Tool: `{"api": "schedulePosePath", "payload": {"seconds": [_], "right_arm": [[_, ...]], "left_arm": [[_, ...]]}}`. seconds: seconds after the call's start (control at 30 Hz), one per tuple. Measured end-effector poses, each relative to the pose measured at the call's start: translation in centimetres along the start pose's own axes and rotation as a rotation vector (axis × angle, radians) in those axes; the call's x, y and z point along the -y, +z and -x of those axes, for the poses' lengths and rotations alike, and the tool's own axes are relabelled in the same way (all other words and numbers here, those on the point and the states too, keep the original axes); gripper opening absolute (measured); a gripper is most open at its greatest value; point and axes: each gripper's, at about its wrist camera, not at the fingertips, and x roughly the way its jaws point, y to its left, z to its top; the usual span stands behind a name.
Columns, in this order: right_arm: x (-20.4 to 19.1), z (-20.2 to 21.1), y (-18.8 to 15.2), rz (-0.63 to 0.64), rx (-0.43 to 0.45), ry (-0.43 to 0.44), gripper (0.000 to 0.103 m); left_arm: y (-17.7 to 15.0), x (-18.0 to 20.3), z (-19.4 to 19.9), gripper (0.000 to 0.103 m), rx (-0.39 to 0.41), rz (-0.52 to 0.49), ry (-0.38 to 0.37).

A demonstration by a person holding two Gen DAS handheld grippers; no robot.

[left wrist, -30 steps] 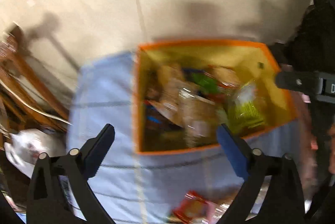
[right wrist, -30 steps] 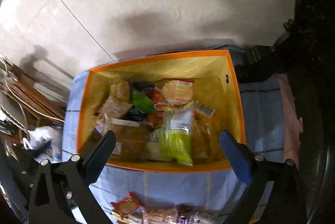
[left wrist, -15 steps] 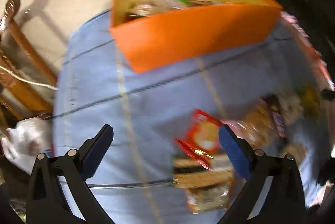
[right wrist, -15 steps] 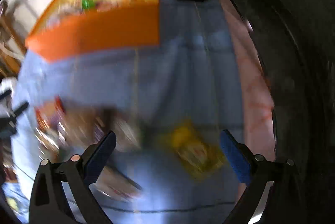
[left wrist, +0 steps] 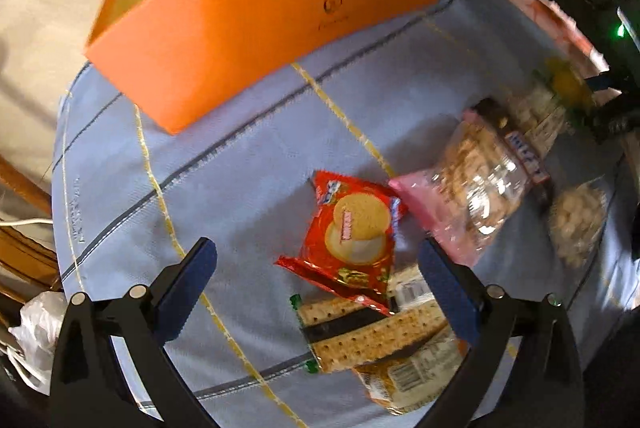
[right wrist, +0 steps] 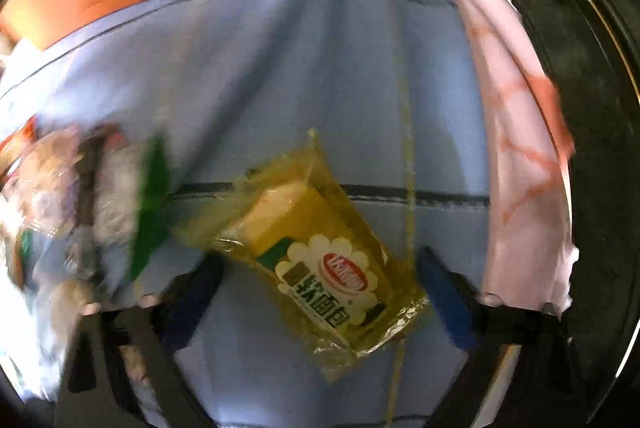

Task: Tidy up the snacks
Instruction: 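Grasp a red round biscuit packet with left tool while right tool grasps a yellow bread packet, then carry both packets over the orange box and release them inside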

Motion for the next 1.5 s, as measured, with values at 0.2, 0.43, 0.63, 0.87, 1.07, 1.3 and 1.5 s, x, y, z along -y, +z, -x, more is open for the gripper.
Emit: {"api": "schedulePosePath", "payload": {"seconds": [0.2, 0.43, 0.63, 0.87, 1.07, 1.3, 1.5], "right_arm": [[2.7, 1.7, -1.1, -0.223, 0.023, 0.097, 0.047], [3.2, 5.2, -3.1, -0.281, 0.079, 0.17, 0.047], [2.2, 9.1, -3.8, -0.229, 0.185, 0.197, 0.047], [-0.5, 13.3, -1.6, -0.176, 0.248, 0.255, 0.047], [-4.2, 18.8, 4.6, -0.082, 0.349, 0.309, 0.047], [-9.2, 20.1, 15.7, 0.025, 0.293, 0.269, 0.047], [-11.3, 19.0, 20.2, 0.057, 0.269, 0.226, 0.047]], "left_arm": [[0.3, 0.6, -1.7, 0.099, -0.034, -0.074, 0.026], [-0.4, -0.7, -2.4, 0.047, -0.043, 0.077, -0.054], [-0.7, -0.5, -0.9, 0.043, -0.023, 0.144, -0.064], [-0.2, -1.6, 4.6, 0.042, 0.033, 0.286, -0.131], [5.3, -3.8, 12.6, 0.043, 0.186, 0.406, -0.01], [14.4, -8.0, 15.0, 0.043, 0.238, 0.437, 0.089], [18.7, -10.6, 12.8, 0.043, 0.214, 0.424, 0.134]]}}
